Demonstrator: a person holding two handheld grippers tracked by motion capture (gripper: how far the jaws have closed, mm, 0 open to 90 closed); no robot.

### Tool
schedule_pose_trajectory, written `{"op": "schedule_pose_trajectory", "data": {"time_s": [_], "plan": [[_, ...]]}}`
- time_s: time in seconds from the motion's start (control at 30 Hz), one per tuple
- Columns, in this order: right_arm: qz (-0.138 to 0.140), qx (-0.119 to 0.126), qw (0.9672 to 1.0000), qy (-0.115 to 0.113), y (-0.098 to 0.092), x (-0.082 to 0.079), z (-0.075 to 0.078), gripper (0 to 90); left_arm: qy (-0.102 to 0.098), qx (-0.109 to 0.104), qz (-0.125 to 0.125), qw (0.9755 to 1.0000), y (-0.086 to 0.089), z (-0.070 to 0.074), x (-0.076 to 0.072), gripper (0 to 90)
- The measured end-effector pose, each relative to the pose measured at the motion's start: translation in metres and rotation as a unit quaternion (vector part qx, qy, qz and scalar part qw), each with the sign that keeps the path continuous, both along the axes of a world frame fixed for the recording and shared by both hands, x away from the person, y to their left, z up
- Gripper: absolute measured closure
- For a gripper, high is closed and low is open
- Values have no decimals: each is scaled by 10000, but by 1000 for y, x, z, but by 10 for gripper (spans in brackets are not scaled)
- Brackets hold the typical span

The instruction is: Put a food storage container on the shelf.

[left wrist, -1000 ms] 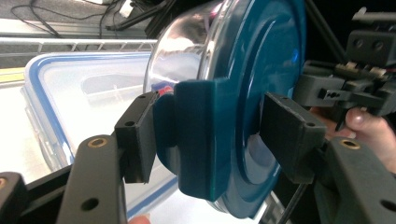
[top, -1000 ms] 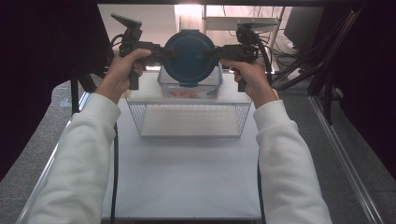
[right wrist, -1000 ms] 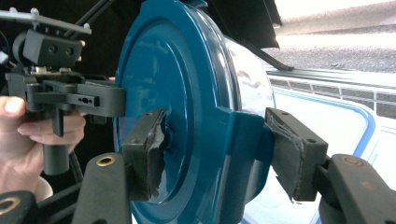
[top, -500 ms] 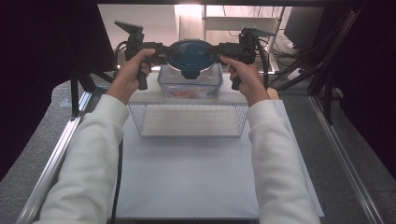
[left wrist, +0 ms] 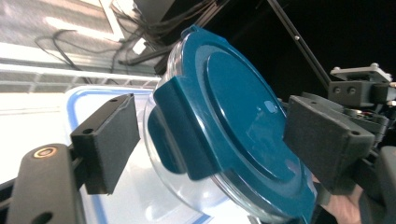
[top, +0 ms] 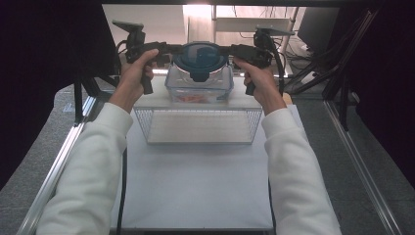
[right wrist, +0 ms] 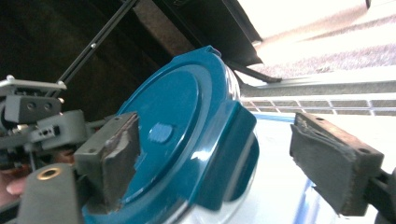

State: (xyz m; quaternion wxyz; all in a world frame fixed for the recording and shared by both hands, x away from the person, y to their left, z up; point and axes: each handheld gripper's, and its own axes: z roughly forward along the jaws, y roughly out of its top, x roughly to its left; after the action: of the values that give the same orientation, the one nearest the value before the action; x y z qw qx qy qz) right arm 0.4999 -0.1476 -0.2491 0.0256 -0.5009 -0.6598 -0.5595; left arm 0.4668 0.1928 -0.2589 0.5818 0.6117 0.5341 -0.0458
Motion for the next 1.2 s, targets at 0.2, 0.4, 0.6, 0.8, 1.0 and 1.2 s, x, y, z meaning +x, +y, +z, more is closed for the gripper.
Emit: {"op": "schedule_pose_trajectory", "data": {"time_s": [0.2,0.4,0.6,0.8,1.0,1.2], "plan": [[215,-417,9976,-513,-13,-24,9,150,-234,241,3,9994,5,7,-18,156],[387,-684,9936,-810,-28,-50,17,152,-387,507,35,9980,12,9,-40,164],[540,-843,9910,-890,-46,-70,14,181,-622,937,-7,9937,14,4,-69,167],[715,-753,9885,-1097,-60,-96,0,197,-1059,1285,-283,9856,12,-4,-104,170],[835,-860,9830,-1393,-65,-128,-15,197,-1322,1464,-315,9798,12,-23,-142,177],[820,-786,9802,-1621,-76,-165,-47,197,-1305,1916,-205,9726,12,-65,-176,189]]}}
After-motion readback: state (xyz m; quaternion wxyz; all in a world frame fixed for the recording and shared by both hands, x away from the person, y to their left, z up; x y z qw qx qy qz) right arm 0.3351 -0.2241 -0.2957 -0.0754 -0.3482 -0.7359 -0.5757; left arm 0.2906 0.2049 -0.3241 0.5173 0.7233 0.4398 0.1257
